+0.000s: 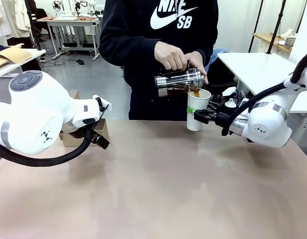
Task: Pour a drink into a cup and package it in a carrier.
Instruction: When a person places the Paper Cup Lid on the 600 ml Paper Cup , lift the 600 ml Paper Cup.
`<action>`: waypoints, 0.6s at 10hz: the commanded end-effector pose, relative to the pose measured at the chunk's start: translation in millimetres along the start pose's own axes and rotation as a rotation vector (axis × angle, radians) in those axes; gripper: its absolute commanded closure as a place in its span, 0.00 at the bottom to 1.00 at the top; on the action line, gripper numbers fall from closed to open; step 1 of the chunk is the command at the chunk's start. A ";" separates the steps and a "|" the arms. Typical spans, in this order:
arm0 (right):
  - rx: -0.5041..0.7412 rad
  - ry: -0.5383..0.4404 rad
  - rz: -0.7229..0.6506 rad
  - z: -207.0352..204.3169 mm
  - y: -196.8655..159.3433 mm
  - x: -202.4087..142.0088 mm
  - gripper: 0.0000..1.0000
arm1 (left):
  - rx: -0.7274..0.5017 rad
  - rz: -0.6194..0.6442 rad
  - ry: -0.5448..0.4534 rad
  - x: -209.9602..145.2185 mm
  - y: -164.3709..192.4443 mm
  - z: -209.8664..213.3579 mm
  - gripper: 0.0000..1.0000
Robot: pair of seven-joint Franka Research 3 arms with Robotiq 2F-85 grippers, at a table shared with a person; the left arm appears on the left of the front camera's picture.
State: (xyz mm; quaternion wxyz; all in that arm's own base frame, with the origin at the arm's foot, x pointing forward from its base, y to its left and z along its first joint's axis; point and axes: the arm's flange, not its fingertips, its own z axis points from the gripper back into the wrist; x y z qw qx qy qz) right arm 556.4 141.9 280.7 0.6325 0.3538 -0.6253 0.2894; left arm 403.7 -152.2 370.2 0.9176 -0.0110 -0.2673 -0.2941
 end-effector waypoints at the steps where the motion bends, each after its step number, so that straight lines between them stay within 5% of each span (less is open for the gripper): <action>1: -0.003 0.007 0.003 -1.4 1.6 1.7 0.20 | -0.002 0.001 -0.001 -0.2 0.2 0.2 0.00; 6: -0.003 0.007 0.003 -1.4 1.6 1.7 0.20 | -0.002 0.001 -0.001 -0.2 0.2 0.2 0.00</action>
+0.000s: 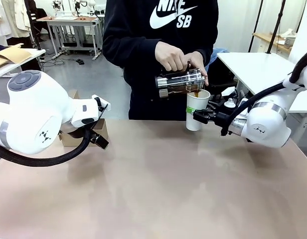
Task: Pour a drink into a cup and package it in a carrier.
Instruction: When a person places the Paper Cup Lid on the 600 ml Paper Cup , lift the 600 ml Paper Cup.
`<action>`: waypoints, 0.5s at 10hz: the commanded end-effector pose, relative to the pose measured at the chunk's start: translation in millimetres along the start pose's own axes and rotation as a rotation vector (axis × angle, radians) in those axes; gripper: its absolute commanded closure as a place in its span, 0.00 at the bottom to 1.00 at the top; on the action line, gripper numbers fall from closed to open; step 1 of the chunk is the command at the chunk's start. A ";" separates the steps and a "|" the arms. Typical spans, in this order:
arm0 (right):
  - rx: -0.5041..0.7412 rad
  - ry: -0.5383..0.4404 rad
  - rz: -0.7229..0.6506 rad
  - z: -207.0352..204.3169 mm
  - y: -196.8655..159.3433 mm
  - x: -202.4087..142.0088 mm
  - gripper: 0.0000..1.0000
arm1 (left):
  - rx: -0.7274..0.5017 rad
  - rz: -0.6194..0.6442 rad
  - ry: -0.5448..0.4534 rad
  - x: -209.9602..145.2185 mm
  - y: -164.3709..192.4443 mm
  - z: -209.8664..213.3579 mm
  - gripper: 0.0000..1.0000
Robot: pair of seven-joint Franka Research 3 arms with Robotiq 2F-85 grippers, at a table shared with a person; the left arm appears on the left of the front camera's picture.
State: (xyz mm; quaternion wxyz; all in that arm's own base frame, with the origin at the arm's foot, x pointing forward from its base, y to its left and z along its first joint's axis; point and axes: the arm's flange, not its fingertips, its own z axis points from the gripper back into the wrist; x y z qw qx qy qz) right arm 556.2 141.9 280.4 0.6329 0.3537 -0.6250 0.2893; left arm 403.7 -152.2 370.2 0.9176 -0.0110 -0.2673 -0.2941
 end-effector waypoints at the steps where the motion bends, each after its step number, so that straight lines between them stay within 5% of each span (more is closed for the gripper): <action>1: -0.003 0.006 0.003 -1.6 1.5 2.0 0.20 | -0.002 0.001 -0.001 -0.2 0.2 0.2 0.00; 5: -0.003 0.006 0.003 -1.6 1.5 2.0 0.20 | -0.002 0.001 -0.001 -0.2 0.2 0.2 0.00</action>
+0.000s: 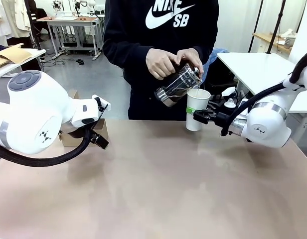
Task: Pour a drink into a cup and package it in a carrier.
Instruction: When a person places the Paper Cup Lid on the 600 ml Paper Cup , lift the 600 ml Paper Cup.
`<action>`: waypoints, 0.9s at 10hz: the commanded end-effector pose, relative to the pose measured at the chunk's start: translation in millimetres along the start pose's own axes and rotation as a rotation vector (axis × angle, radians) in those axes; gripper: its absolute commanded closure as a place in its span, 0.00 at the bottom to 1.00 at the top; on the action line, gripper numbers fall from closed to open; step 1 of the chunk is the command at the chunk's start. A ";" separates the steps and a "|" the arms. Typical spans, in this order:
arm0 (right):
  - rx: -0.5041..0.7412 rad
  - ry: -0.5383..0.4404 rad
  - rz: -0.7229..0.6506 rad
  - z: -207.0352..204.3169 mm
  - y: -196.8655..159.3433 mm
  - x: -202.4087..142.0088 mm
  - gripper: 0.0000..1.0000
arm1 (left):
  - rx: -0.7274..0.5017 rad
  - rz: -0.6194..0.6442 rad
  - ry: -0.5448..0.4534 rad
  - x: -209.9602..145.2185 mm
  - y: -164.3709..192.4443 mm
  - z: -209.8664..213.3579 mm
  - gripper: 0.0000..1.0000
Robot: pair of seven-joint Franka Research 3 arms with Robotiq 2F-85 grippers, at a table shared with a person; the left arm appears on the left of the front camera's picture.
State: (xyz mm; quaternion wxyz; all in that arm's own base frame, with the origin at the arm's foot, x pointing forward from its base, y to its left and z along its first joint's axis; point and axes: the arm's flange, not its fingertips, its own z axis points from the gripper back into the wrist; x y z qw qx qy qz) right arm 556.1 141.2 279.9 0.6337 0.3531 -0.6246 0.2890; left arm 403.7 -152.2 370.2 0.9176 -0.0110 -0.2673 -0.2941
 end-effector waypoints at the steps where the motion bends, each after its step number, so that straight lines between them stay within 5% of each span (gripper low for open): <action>1: -0.001 0.004 0.004 -2.2 1.8 2.4 0.20 | -0.002 0.001 -0.001 -0.2 0.2 0.2 0.00; 9: -0.001 0.004 0.004 -2.2 1.8 2.4 0.20 | -0.002 0.001 -0.001 -0.2 0.2 0.2 0.00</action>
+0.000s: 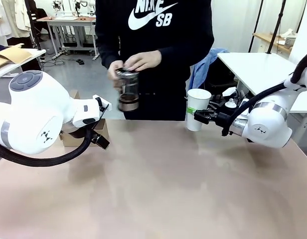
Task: Pour a drink into a cup and package it in a carrier.
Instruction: When a person places the Paper Cup Lid on the 600 ml Paper Cup , lift the 600 ml Paper Cup.
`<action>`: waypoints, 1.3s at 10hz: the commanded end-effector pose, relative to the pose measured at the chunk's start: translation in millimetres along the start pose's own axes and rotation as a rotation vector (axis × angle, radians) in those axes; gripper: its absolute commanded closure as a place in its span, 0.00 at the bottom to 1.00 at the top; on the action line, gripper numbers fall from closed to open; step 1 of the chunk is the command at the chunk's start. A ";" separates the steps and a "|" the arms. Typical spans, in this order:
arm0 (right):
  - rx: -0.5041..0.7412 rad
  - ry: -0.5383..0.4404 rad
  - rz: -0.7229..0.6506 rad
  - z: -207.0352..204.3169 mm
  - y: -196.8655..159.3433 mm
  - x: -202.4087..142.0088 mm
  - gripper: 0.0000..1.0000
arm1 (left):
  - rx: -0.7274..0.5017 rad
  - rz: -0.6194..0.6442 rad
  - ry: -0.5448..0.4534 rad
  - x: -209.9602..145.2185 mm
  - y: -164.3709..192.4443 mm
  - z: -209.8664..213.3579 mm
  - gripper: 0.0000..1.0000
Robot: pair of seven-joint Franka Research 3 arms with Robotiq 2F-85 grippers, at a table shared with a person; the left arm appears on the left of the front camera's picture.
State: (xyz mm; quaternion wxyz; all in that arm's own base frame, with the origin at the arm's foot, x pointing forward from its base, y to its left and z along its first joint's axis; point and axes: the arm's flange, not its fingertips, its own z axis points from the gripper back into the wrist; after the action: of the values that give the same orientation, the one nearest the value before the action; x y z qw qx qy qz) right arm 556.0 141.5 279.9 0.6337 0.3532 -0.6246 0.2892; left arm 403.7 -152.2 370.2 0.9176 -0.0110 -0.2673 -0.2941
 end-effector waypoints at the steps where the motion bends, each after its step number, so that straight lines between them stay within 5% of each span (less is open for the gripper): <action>1: -0.001 0.004 0.004 -2.1 1.6 2.5 0.20 | -0.002 0.001 -0.001 -0.2 0.2 0.2 0.00; 13: -0.001 0.004 0.004 -2.1 1.6 2.5 0.20 | -0.002 0.001 -0.001 -0.2 0.2 0.2 0.00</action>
State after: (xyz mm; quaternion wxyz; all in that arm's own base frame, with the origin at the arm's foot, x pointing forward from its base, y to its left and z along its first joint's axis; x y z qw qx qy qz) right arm 556.0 141.5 279.9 0.6337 0.3532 -0.6245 0.2892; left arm 403.7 -152.2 370.2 0.9176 -0.0110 -0.2673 -0.2941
